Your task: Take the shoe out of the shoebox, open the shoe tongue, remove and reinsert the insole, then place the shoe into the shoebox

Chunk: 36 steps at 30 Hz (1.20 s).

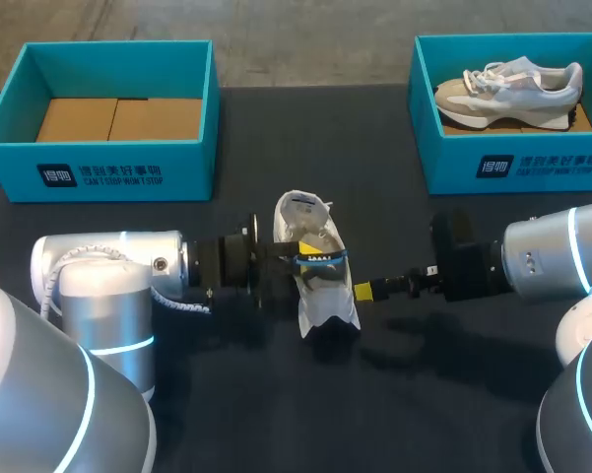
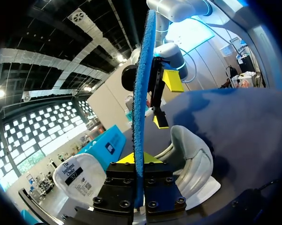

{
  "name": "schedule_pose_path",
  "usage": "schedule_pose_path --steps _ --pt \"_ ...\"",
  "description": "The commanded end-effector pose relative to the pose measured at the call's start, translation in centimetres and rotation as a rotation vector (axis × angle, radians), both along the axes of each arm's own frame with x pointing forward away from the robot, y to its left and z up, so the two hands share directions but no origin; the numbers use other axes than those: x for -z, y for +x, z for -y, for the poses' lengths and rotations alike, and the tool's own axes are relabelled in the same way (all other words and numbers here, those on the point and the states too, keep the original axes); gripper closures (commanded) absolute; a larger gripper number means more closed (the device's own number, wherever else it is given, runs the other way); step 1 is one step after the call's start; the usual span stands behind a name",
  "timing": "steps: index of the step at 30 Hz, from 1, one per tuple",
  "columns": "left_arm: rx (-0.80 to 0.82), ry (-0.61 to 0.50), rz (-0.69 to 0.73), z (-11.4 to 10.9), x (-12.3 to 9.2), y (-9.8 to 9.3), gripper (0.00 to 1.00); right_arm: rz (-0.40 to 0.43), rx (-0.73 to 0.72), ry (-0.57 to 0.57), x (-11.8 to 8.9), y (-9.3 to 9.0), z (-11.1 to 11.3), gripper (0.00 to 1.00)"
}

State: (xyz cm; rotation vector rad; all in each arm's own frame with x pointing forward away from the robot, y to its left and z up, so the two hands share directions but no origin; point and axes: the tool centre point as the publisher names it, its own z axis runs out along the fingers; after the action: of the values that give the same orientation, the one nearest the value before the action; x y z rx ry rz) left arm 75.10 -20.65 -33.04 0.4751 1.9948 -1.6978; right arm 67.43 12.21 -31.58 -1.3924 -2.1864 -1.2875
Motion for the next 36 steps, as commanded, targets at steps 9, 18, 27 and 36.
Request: schedule_pose_path --steps 9,18,27,36 --pt "-0.004 0.022 -0.004 0.0 0.0 0.3 0.68 -0.002 0.004 -0.008 0.0 0.0 -0.4 0.00" --pt "0.021 0.002 0.007 0.5 -1.4 -0.9 0.73 -0.002 0.004 -0.008 0.0 0.0 -0.4 0.00" --pt "0.054 0.038 -0.006 1.0 -0.9 -1.4 1.00 -0.002 0.004 -0.008 0.0 0.0 -0.4 0.00" --pt "0.084 0.090 0.026 1.1 0.3 -0.5 1.00 -0.002 0.004 -0.008 0.0 0.0 -0.4 0.00"
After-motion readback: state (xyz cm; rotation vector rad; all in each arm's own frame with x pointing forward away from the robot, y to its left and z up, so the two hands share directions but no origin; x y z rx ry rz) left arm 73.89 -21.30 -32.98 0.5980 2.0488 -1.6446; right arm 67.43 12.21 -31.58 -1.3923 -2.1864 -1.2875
